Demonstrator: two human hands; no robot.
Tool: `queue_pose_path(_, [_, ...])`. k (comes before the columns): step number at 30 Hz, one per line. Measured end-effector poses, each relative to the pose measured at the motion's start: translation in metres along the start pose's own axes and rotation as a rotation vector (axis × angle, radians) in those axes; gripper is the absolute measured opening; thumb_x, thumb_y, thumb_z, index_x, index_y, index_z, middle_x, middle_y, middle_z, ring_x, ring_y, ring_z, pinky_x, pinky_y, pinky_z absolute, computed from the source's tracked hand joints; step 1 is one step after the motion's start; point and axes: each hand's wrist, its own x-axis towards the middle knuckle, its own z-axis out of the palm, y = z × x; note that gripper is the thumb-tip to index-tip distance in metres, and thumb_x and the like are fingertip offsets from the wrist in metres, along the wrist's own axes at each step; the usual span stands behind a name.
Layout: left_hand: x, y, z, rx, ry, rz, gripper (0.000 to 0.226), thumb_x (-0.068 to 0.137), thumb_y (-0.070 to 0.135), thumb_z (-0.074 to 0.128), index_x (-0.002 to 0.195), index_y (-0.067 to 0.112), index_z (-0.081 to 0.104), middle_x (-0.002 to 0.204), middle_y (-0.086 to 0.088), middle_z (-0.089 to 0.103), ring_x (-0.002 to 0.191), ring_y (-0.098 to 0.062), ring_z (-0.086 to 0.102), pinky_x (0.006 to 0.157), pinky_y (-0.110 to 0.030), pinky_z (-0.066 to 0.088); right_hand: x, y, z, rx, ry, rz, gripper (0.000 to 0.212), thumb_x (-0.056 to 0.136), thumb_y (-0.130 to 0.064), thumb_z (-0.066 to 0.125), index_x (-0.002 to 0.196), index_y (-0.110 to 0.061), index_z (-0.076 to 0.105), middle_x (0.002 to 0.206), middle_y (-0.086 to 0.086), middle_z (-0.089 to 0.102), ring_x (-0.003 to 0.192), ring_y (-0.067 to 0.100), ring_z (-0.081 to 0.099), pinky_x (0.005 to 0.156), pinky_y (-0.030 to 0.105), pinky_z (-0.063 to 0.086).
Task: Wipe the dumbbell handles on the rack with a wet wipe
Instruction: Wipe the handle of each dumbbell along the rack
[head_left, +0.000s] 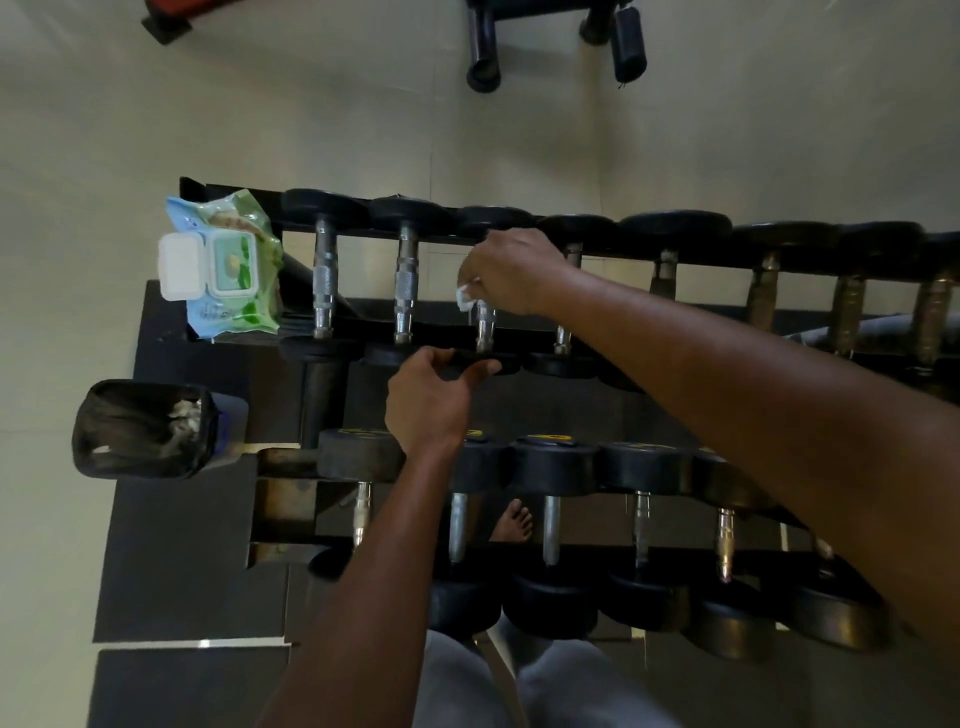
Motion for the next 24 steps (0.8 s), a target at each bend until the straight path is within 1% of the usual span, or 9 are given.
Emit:
queue_pose_path(3, [0.001,0.000,-0.001,0.004,-0.007,-0.013,0.067,0.069,0.074,0.088,0.118,0.031,0.077,0.112,0.012,0.077,0.102,-0.010,0.071,0.074,-0.031,0.050,-0.006,-0.006,0.010,-0.017,-0.099,-0.069,0.025,0.103,-0.043,0.066,0.121,-0.031,0.077,0.111,-0.008,0.077,0.099,0.016,0.070,0.087,0.040,0.060])
queue_pose_path(5, [0.002,0.000,0.000,0.011,-0.011,-0.017,0.068,0.068,0.076,0.088,0.119,0.032,0.077,0.111,0.013,0.077,0.100,-0.009,0.071,0.073,-0.031,0.050,-0.010,-0.008,0.015,-0.023,-0.128,-0.092,0.024,0.102,-0.046,0.065,0.119,-0.032,0.076,0.106,-0.008,0.074,0.094,0.015,0.067,0.083,0.037,0.058])
queue_pose_path(8, [0.002,-0.001,0.001,0.023,-0.008,-0.012,0.068,0.068,0.076,0.087,0.119,0.032,0.077,0.111,0.013,0.078,0.099,-0.009,0.072,0.074,-0.032,0.052,-0.015,-0.009,0.022,-0.049,-0.128,-0.113,0.021,0.103,-0.044,0.064,0.113,-0.029,0.075,0.093,-0.007,0.067,0.083,0.012,0.062,0.077,0.031,0.055])
queue_pose_path(12, [0.004,0.000,-0.002,0.033,-0.034,-0.022,0.068,0.069,0.074,0.087,0.121,0.031,0.077,0.112,0.011,0.078,0.100,-0.011,0.072,0.073,-0.031,0.049,-0.020,-0.017,0.023,-0.086,-0.159,-0.140,0.019,0.105,-0.039,0.060,0.104,-0.026,0.074,0.082,-0.007,0.062,0.076,0.012,0.061,0.074,0.033,0.056])
queue_pose_path(14, [0.005,0.002,-0.004,0.042,-0.049,-0.022,0.066,0.070,0.072,0.088,0.121,0.030,0.077,0.112,0.011,0.078,0.096,-0.010,0.070,0.070,-0.029,0.047,-0.019,-0.019,0.022,-0.077,-0.159,-0.116,0.018,0.104,-0.039,0.061,0.104,-0.026,0.074,0.081,-0.006,0.061,0.076,0.014,0.062,0.073,0.032,0.056])
queue_pose_path(16, [0.004,0.004,-0.005,0.043,-0.068,-0.016,0.064,0.072,0.070,0.089,0.121,0.030,0.077,0.110,0.011,0.078,0.090,-0.007,0.065,0.063,-0.026,0.043,-0.018,-0.020,0.023,-0.065,-0.155,-0.081,0.017,0.104,-0.040,0.062,0.103,-0.026,0.072,0.080,-0.007,0.060,0.075,0.013,0.060,0.069,0.030,0.052])
queue_pose_path(17, [0.004,0.003,-0.005,0.049,-0.073,-0.010,0.064,0.072,0.069,0.089,0.120,0.030,0.077,0.109,0.011,0.078,0.088,-0.006,0.064,0.063,-0.026,0.042,-0.019,-0.021,0.025,-0.055,-0.156,-0.069,0.016,0.104,-0.040,0.063,0.102,-0.027,0.072,0.079,-0.008,0.058,0.074,0.012,0.059,0.068,0.029,0.050])
queue_pose_path(21, [0.006,0.000,-0.004,0.062,-0.066,0.007,0.063,0.068,0.075,0.087,0.114,0.033,0.077,0.104,0.013,0.078,0.092,-0.010,0.072,0.072,-0.031,0.052,-0.026,-0.022,0.025,0.030,-0.158,-0.041,0.011,0.104,-0.042,0.063,0.102,-0.032,0.068,0.083,-0.012,0.055,0.078,0.009,0.057,0.071,0.028,0.045])
queue_pose_path(24, [0.007,0.002,-0.005,0.064,-0.080,0.005,0.058,0.067,0.075,0.088,0.107,0.034,0.076,0.098,0.015,0.076,0.088,-0.008,0.070,0.073,-0.031,0.054,-0.037,-0.018,0.016,0.140,-0.152,0.013,0.012,0.101,-0.044,0.067,0.098,-0.033,0.071,0.084,-0.015,0.058,0.079,0.005,0.058,0.074,0.028,0.050])
